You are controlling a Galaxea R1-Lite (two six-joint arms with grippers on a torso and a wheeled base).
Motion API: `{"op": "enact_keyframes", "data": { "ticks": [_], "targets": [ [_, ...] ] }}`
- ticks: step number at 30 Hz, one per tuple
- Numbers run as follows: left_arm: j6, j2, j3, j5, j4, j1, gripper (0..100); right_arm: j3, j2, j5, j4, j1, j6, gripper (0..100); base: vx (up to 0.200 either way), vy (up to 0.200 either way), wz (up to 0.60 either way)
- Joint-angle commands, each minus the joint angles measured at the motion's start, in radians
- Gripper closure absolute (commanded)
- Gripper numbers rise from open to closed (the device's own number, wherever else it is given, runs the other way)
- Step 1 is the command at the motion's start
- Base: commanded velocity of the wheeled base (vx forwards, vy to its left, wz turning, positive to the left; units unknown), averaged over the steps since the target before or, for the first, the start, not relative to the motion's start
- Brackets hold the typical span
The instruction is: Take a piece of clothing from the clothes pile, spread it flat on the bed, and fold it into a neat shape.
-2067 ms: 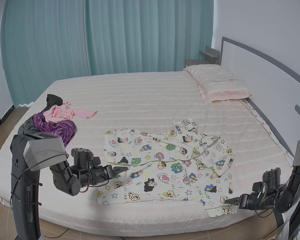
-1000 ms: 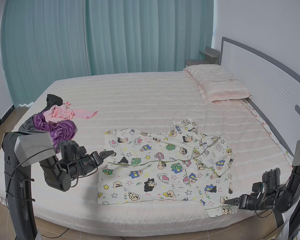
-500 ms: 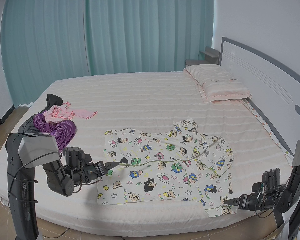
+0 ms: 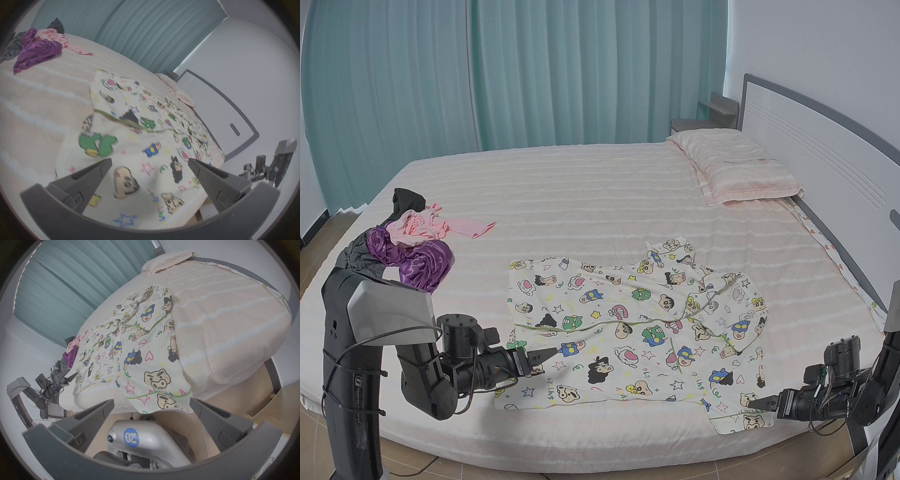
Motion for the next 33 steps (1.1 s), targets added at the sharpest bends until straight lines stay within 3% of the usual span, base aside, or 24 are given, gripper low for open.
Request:
{"op": "enact_keyframes", "data": {
  "ticks": [1,8,19,25,33],
  "targets": [
    [0.001,0.007,0.025,0.004,-0.001,-0.022,0,0.018,-0.001,0.000,0.000,0.000,0.000,0,0.000,0.000,0.00],
    [-0.002,0.000,0.028,0.023,-0.013,-0.001,0,0.018,0.000,0.000,0.000,0.000,-0.001,0,0.000,0.000,0.00],
    [-0.042,-0.095,0.086,0.032,-0.011,0.122,0,0.018,-0.003,0.000,-0.001,-0.001,0.000,0,0.000,0.000,0.00],
    [-0.120,-0.241,0.227,0.027,-0.011,0.114,0,0.018,0.002,0.002,0.002,0.009,0.002,0,0.000,0.000,0.00],
    [-0.260,-0.281,0.350,0.069,-0.011,0.015,0,0.016,0.011,0.002,-0.013,0.063,0.071,0,0.000,0.000,0.00]
  ]
}}
